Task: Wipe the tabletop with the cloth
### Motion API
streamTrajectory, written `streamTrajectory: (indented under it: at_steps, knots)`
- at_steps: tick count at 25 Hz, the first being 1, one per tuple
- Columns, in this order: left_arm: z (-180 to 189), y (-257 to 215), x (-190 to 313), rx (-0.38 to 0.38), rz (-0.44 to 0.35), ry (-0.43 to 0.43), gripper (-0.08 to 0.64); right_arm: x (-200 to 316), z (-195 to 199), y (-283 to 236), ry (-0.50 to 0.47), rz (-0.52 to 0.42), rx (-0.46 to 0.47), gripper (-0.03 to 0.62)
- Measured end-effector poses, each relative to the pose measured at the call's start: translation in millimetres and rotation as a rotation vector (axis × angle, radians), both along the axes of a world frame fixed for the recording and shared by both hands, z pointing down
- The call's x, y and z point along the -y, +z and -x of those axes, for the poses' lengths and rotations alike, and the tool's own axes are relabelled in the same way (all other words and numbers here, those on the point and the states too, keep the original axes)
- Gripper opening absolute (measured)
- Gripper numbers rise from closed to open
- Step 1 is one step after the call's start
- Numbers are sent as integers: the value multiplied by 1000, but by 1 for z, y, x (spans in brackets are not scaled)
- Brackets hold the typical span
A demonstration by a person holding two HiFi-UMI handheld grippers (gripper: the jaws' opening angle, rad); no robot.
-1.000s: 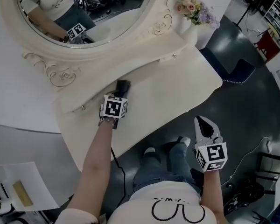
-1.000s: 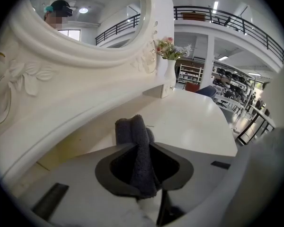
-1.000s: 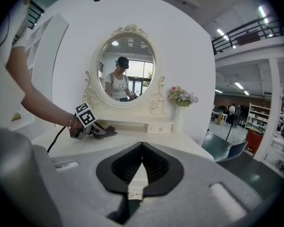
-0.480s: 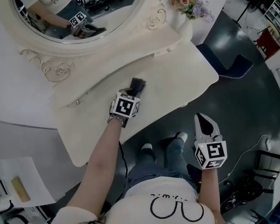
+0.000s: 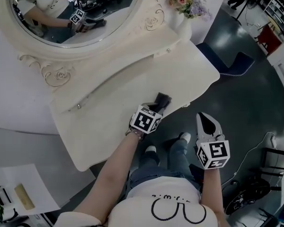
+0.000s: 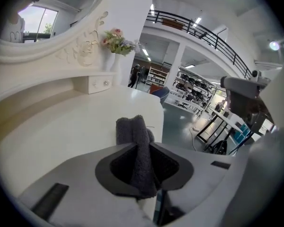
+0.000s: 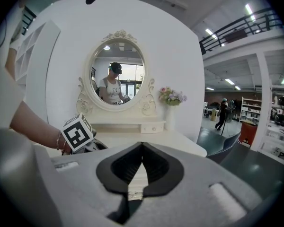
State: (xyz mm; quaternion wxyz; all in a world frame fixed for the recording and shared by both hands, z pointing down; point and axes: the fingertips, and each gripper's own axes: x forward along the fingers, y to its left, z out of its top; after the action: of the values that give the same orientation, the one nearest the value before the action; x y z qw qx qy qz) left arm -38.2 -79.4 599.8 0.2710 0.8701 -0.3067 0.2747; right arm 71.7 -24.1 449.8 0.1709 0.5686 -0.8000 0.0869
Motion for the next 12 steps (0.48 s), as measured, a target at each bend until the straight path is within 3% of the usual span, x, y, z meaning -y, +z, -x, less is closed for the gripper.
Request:
streamTrajectory:
  at_steps: [5,7,9,12]
  knots:
    - [-29,-6,-23,-106,92,36,77,-2,-5,-4,26,-8,2,-2]
    - [-34,-16,-24,-163,91,24,77,-3,-9,-6,38,-14,8,-2]
    - [-34,-36,-18,-221,22,-2,77,-2,-12,-8,45,-21,15,-2]
    - [-25,-80,-3,-279,-156,-49,77,2,-14,-12,47,-32,22,-2]
